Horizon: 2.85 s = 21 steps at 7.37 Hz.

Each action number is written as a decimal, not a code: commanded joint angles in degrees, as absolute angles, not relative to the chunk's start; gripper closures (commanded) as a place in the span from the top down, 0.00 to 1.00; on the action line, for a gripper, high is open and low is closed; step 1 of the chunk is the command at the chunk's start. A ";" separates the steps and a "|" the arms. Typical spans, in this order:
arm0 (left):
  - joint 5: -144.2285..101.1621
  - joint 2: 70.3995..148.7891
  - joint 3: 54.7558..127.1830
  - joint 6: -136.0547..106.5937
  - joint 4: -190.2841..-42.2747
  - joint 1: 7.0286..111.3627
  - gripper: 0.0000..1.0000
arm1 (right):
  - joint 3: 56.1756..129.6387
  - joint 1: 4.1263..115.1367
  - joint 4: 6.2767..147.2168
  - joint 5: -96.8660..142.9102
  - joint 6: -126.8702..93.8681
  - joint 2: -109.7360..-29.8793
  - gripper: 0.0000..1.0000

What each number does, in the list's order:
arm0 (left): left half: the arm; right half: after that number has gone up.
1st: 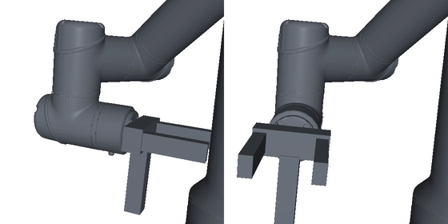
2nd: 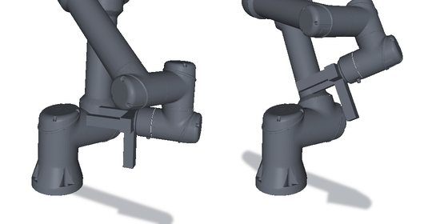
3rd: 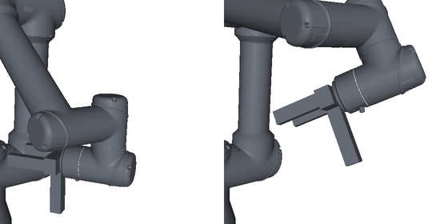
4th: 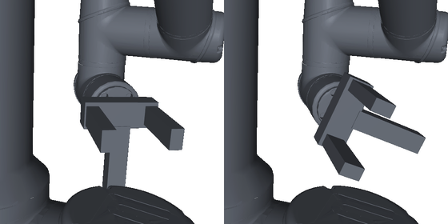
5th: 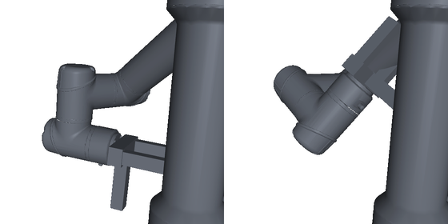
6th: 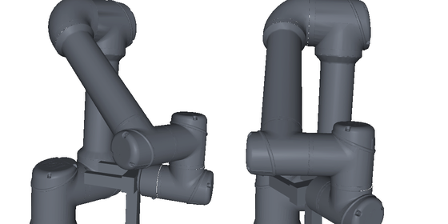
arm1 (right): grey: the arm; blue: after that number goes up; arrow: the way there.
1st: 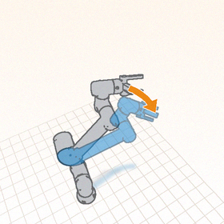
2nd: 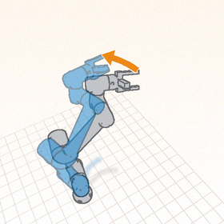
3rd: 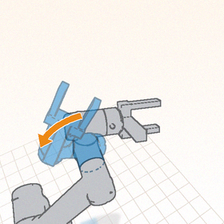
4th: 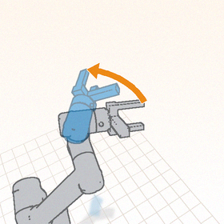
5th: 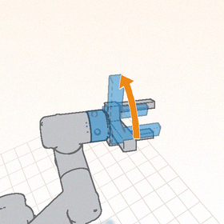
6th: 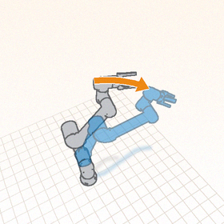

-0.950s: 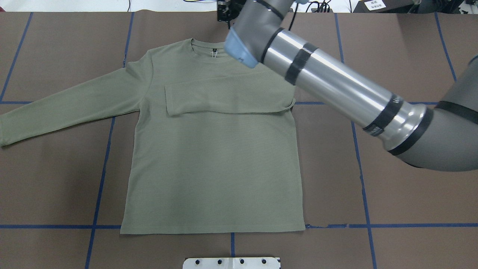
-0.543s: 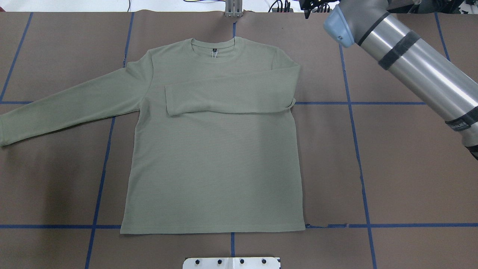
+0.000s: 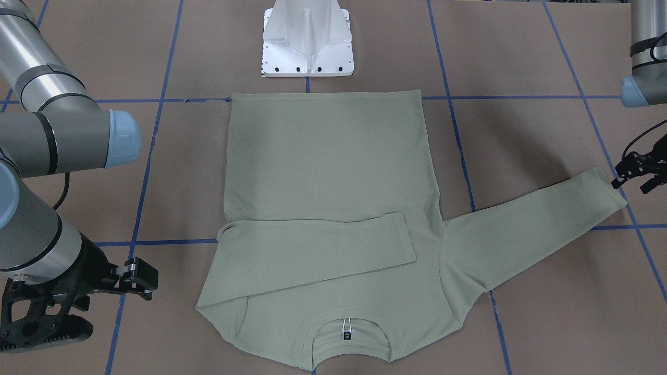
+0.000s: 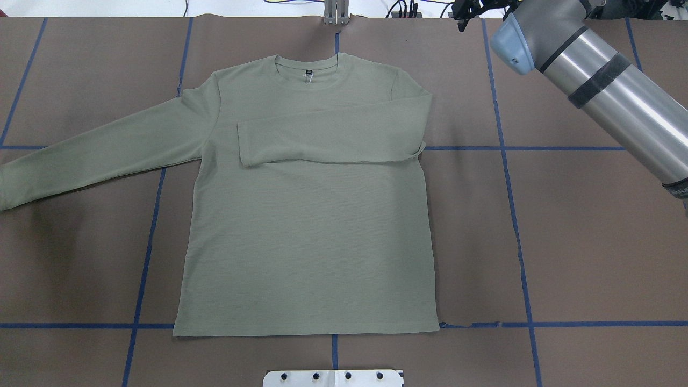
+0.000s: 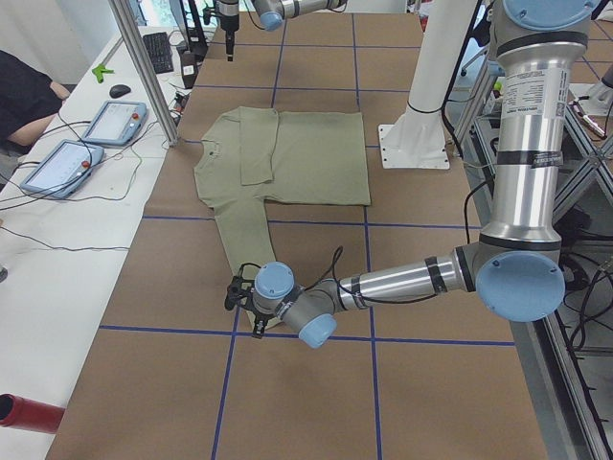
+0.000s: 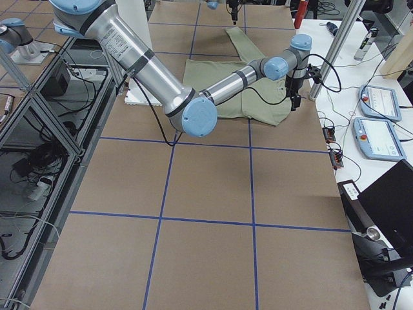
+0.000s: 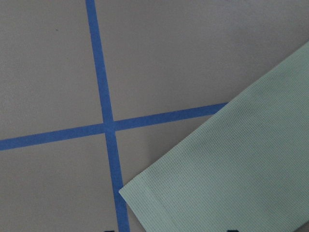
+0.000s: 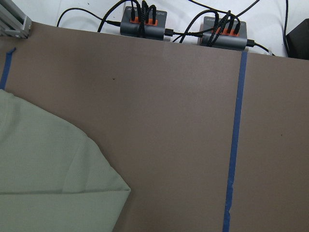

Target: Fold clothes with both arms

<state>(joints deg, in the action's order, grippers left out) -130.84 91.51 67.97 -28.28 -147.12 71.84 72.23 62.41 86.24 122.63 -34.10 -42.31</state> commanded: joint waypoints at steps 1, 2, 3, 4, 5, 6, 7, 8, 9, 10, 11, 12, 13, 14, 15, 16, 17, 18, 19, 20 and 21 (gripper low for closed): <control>-130.69 94.04 64.26 -28.13 -147.39 71.63 0.78 | 73.83 62.40 86.31 122.61 -34.10 -43.50 1.00; -130.69 94.04 63.99 -28.12 -148.09 71.37 0.76 | 73.92 62.40 86.31 122.52 -34.10 -43.59 1.00; -130.69 94.04 63.20 -28.12 -148.97 71.19 0.75 | 73.92 62.40 86.31 122.52 -34.10 -43.59 1.00; -130.78 94.13 62.85 -28.12 -149.06 71.19 0.75 | 73.92 62.40 86.31 122.52 -34.10 -43.59 1.00; -130.87 94.13 62.49 -28.12 -149.58 70.67 0.74 | 73.83 62.40 86.31 122.52 -34.10 -43.59 1.00; -131.04 94.13 62.32 -28.12 -149.68 70.49 0.74 | 73.92 62.40 86.31 122.52 -34.10 -43.59 1.00; -131.04 94.22 61.79 -28.12 -149.68 70.23 0.72 | 73.83 62.32 86.31 122.43 -34.10 -43.59 1.00; -131.04 94.39 61.70 -28.12 -149.68 70.22 0.72 | 73.83 62.31 86.31 122.43 -34.10 -43.59 1.00; -130.96 94.57 60.74 -28.12 -150.29 70.14 0.71 | 73.83 62.23 86.31 122.43 -34.10 -43.59 1.00; -131.13 94.57 59.78 -28.12 -151.60 70.05 0.71 | 73.83 62.23 86.31 122.43 -34.10 -43.59 1.00; -131.13 94.57 59.77 -28.12 -151.61 70.05 0.69 | 73.83 62.23 86.31 122.43 -34.10 -43.59 1.00; -131.13 94.57 59.77 -28.21 -151.61 70.05 0.61 | 73.83 62.23 86.31 122.43 -34.10 -43.59 1.00; -131.22 94.57 59.68 -28.21 -151.61 70.05 0.44 | 73.83 62.23 86.31 122.43 -34.10 -43.59 1.00; -131.31 94.57 59.68 -28.30 -151.61 70.05 0.05 | 73.92 62.23 86.31 122.43 -34.10 -43.51 1.00; -131.40 94.48 59.94 -28.21 -151.70 70.05 0.00 | 74.00 62.23 86.31 122.43 -34.10 -43.42 1.00; -131.48 94.48 60.29 -28.30 -151.96 70.05 0.00 | 74.00 62.23 86.31 122.43 -34.10 -43.42 1.00; -131.92 94.31 61.34 -28.39 -153.09 70.22 0.00 | 74.00 62.23 86.31 122.43 -34.19 -43.33 1.00; -134.62 93.44 65.18 -28.82 -152.15 70.22 0.00 | 74.00 62.23 86.31 122.43 -34.19 -43.33 1.00; -134.65 93.60 68.52 -29.18 -149.44 70.31 0.00 | 74.18 62.23 86.31 122.43 -34.19 -43.42 1.00; -134.65 93.95 74.56 -29.18 -141.67 70.31 0.00 | 74.35 62.23 86.31 122.43 -34.19 -43.50 1.00; -134.30 94.56 83.32 -29.18 -130.19 70.14 0.00 | 74.36 62.31 86.31 122.43 -34.19 -43.59 1.00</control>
<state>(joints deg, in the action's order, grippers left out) -134.44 94.01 74.23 -29.12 -141.66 70.26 74.28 62.24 86.31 122.43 -34.19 -43.49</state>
